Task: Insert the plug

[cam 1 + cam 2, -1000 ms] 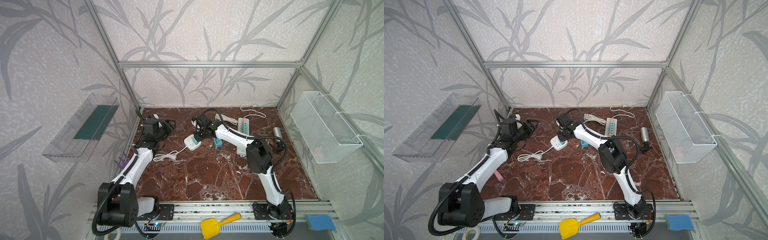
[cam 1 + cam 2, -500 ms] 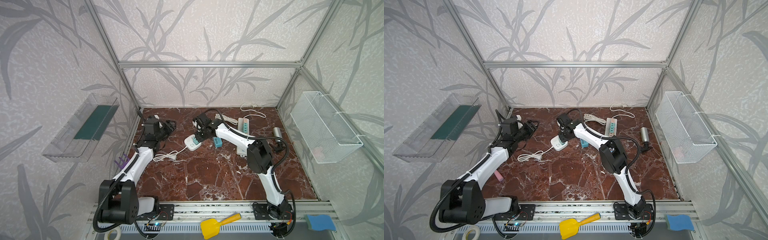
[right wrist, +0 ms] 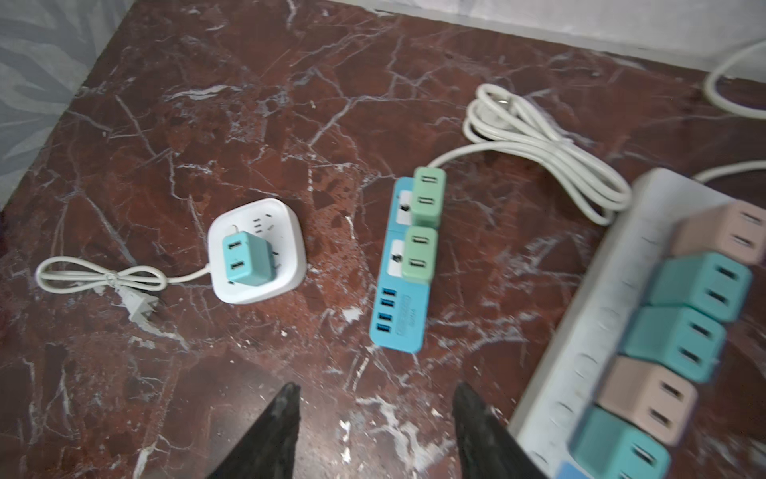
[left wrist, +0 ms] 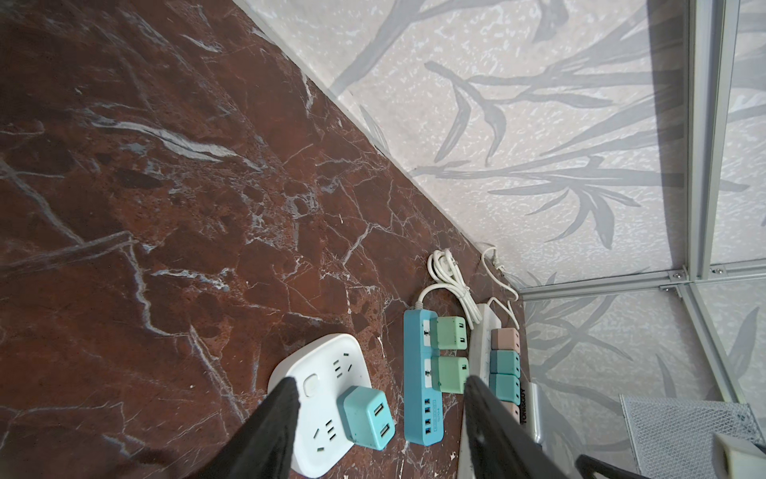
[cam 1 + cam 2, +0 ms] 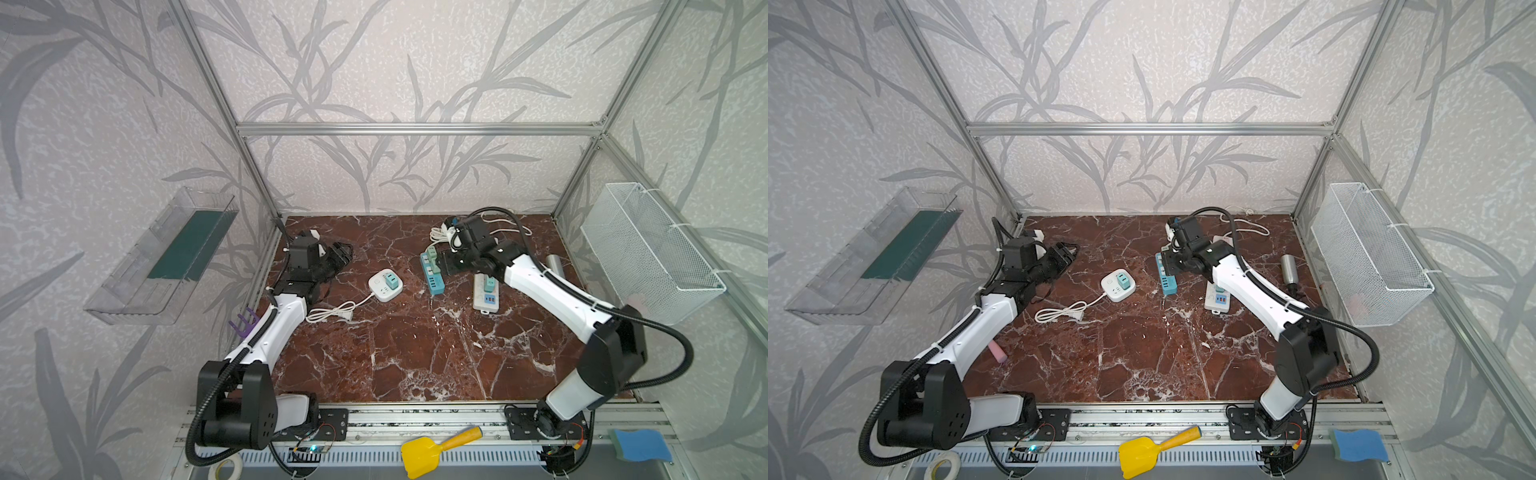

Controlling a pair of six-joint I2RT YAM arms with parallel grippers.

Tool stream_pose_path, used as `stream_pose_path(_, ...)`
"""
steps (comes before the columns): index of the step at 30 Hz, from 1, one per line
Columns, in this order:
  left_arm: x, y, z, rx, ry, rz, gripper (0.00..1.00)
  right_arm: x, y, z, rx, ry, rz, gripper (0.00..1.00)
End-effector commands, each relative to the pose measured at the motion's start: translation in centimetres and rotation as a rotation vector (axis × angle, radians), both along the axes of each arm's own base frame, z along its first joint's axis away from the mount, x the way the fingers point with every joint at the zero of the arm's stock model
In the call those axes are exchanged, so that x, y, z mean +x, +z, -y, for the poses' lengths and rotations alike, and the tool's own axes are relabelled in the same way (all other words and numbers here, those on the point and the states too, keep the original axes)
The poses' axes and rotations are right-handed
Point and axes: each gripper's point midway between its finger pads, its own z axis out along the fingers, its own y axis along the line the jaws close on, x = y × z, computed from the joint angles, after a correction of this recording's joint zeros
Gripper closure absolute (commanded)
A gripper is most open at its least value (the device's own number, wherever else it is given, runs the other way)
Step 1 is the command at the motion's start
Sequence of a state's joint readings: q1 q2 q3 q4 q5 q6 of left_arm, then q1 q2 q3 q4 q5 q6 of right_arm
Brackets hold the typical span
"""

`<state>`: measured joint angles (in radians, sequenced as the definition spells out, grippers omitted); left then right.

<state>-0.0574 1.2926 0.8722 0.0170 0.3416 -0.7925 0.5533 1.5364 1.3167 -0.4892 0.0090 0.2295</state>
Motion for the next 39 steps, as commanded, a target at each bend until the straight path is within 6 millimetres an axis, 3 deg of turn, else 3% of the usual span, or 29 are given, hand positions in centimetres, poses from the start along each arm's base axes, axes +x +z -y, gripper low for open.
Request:
stream_pose_path(1, -0.5, 4.6, 1.4, 0.123, -0.088, 0.125, 0.32, -0.6, 1.8, 2.3, 0.001, -0.041, 0.164, 0.30)
stream_pose_path(3, -1.4, 5.6, 2.1, 0.274, -0.129, 0.146, 0.25, -1.7, 2.9, 4.7, -0.030, -0.101, 0.243, 0.23)
stream_pose_path(6, -3.0, 7.2, 2.3, 0.492, -0.118, 0.147, 0.22, -2.8, 4.4, 7.9, -0.078, -0.175, 0.370, 0.16)
stream_pose_path(8, -4.1, 8.2, 2.9, 0.585, -0.155, 0.156, 0.01, -3.2, 4.8, 9.3, -0.119, -0.201, 0.453, 0.01)
stream_pose_path(10, -4.8, 8.4, 2.1, 0.627, -0.118, 0.136, 0.01, -3.5, 4.3, 11.7, -0.110, -0.339, 0.511, 0.01)
stream_pose_path(14, -6.3, 6.5, -2.0, 0.651, 0.119, 0.130, 0.01, -3.7, 4.3, 15.7, -0.189, -0.488, 0.659, 0.01)
stream_pose_path(18, -6.8, 4.3, -3.8, 0.679, 0.254, 0.320, 0.01, -1.9, 0.8, 19.1, -0.194, -0.583, 0.554, 0.01)
stream_pose_path(22, -7.3, 0.9, -6.0, 0.906, 0.292, 0.291, 0.01, -1.1, -0.4, 22.1, -0.232, -0.644, 0.587, 0.01)
stream_pose_path(25, -7.9, -1.2, -7.5, 0.994, 0.357, 0.277, 0.01, -0.6, -2.5, 25.0, -0.205, -0.710, 0.507, 0.01)
stream_pose_path(27, -7.9, -2.1, -8.4, 1.010, 0.418, 0.310, 0.01, -0.1, -3.7, 25.0, -0.182, -0.659, 0.513, 0.01)
stream_pose_path(29, -7.8, -4.3, -9.3, 1.018, 0.431, 0.271, 0.01, 0.1, -4.7, 23.8, -0.204, -0.547, 0.524, 0.01)
stream_pose_path(32, -6.7, -6.9, -9.7, 0.967, 0.394, 0.269, 0.01, -0.2, -6.2, 23.1, -0.168, -0.518, 0.504, 0.01)
stream_pose_path(39, -4.4, -8.2, -9.1, 1.006, 0.274, 0.337, 0.01, -0.9, -9.0, 22.3, -0.120, -0.487, 0.492, 0.01)
